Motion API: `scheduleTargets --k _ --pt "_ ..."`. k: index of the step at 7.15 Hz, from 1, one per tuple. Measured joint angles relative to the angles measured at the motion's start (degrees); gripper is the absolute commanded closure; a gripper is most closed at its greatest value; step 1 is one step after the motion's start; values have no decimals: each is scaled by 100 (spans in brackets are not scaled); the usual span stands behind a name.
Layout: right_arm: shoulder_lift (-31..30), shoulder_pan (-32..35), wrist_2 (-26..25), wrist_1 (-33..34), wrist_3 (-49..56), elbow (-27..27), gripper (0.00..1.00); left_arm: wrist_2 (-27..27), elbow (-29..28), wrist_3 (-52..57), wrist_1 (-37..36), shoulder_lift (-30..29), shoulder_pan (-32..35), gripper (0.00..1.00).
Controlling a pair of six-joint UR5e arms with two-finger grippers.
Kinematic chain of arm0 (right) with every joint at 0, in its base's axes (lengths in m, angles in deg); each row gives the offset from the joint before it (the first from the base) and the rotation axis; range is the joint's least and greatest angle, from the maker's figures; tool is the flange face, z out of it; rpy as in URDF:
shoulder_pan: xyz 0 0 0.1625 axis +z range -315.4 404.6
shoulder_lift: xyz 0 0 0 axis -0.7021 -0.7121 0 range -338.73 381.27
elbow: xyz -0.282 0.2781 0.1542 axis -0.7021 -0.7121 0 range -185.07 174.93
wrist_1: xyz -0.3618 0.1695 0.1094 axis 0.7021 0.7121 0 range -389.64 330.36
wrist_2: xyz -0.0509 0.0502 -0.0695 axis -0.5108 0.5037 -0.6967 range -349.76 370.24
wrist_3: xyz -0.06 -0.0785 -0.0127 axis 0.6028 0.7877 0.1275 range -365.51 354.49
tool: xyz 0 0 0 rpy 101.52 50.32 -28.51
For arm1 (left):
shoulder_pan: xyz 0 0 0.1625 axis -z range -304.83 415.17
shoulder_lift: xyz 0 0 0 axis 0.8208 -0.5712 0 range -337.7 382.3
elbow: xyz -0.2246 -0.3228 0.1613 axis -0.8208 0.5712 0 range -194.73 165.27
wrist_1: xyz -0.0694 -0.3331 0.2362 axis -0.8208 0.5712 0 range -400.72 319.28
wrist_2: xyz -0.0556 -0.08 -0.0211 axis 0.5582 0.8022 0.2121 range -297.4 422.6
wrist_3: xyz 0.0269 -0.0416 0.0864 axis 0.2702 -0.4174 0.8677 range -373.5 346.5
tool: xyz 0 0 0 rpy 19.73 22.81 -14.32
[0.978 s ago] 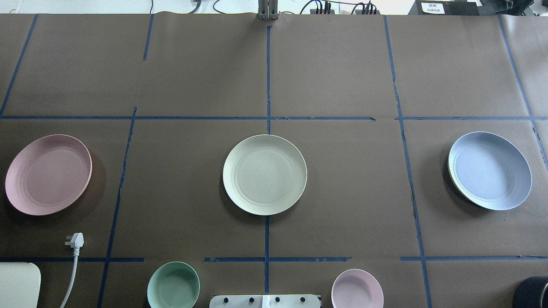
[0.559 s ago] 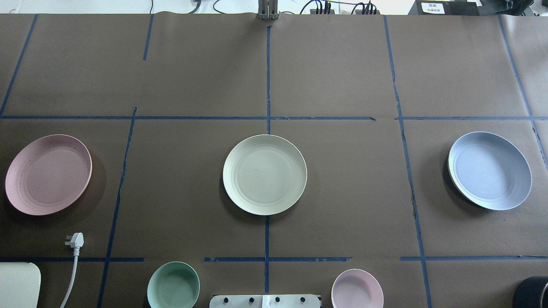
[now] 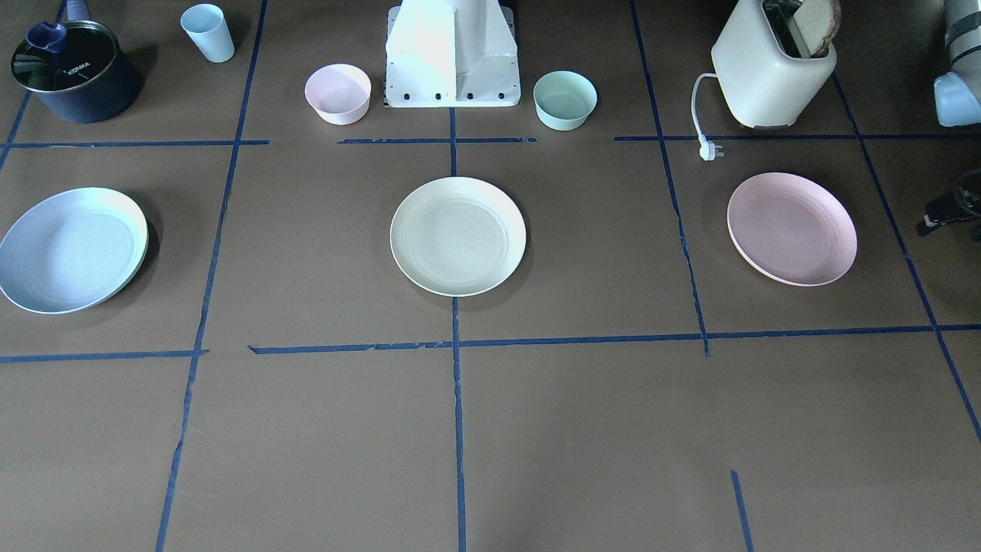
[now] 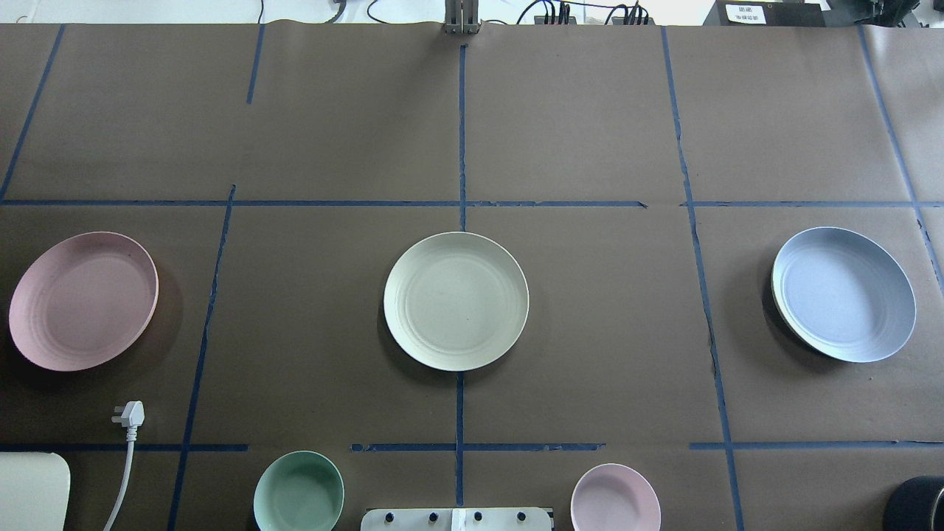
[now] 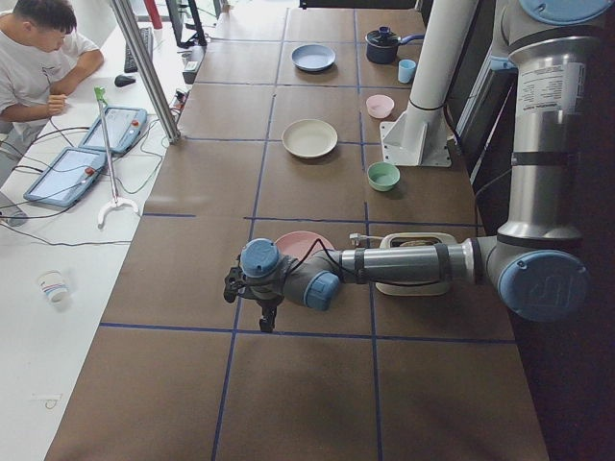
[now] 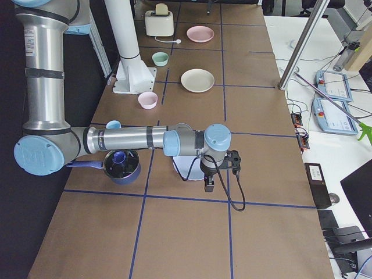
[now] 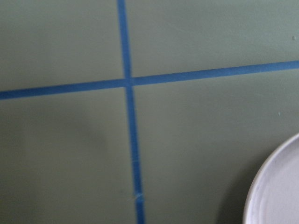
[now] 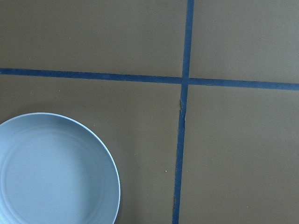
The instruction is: Stack three plates with pink and blue
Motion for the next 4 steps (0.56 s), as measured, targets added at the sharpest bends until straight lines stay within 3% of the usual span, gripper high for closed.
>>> scheduleTargets --k 1,2,3,4 --pt "0 -5 9 0 0 -2 0 20 -122 -736 538 1 -336 3" --pt "0 -12 22 0 -2 -4 0 37 -167 -1187 831 3 -598 14" --pt "0 -16 45 0 -4 -4 0 43 -181 -1396 950 3 -778 74" --pt "0 -18 66 0 -4 -8 0 52 -177 -1478 991 3 -871 92"
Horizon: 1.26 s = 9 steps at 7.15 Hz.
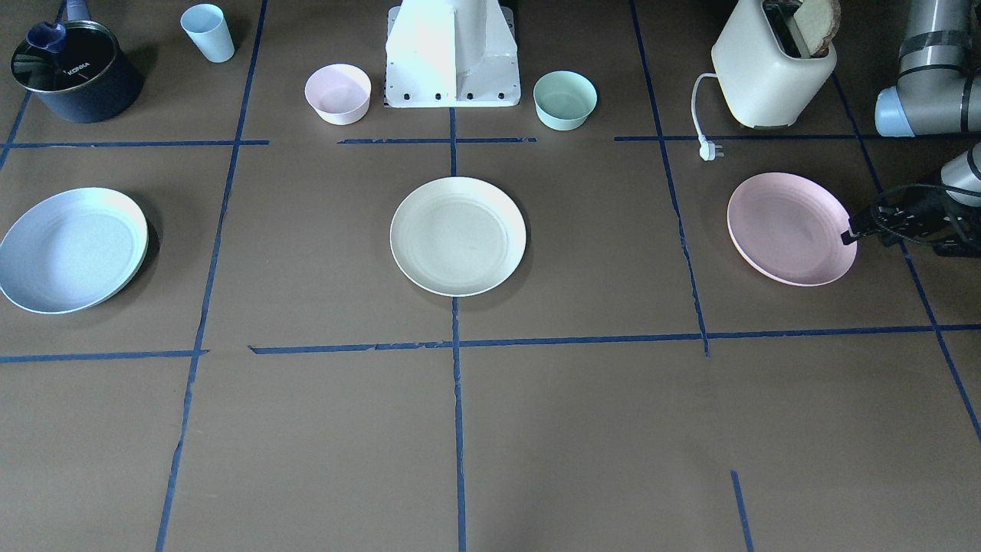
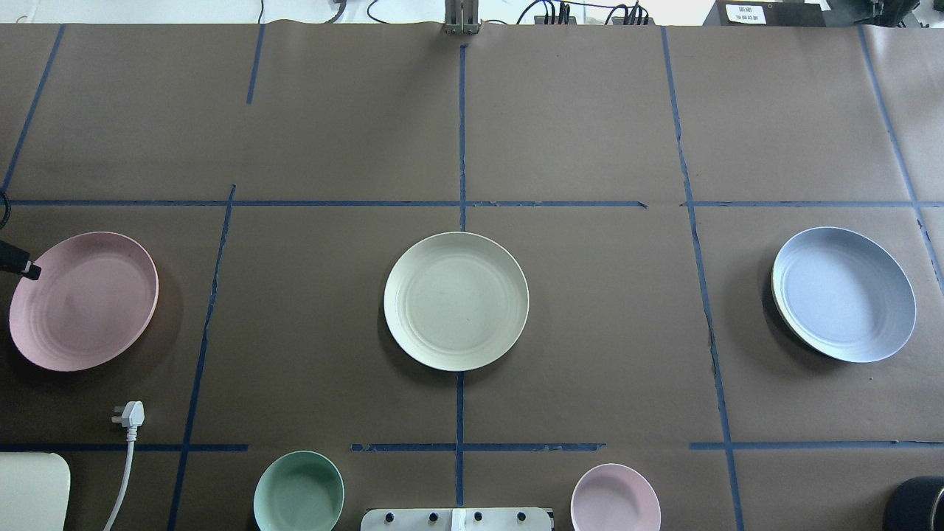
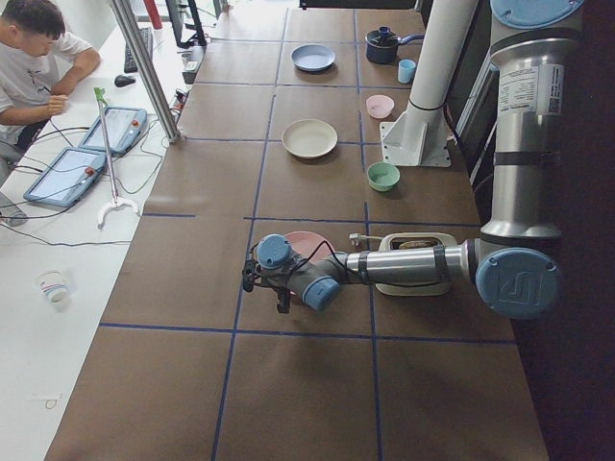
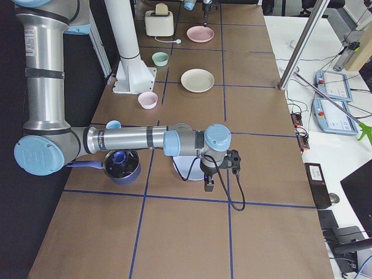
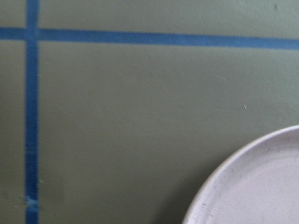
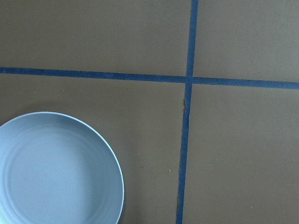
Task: Stack three plates with pink and blue
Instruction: 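Grip the rim of the pink plate with the left gripper and lift it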
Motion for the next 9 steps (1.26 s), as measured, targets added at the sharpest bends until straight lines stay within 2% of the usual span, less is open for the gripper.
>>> scheduleTargets --k 2,4,6,8,9 --pt "2 -2 13 0 0 -7 0 149 11 -33 32 -18 -48 100" --pt "10 -3 14 0 -4 -4 0 214 32 -13 60 -41 -56 100" --pt "22 -2 17 0 -7 5 0 506 226 -119 192 -134 -55 100" --pt "32 -3 25 0 -15 16 0 742 417 -434 245 -513 -55 100" --pt "34 -3 56 0 -19 29 0 908 515 -850 248 -936 -113 100"
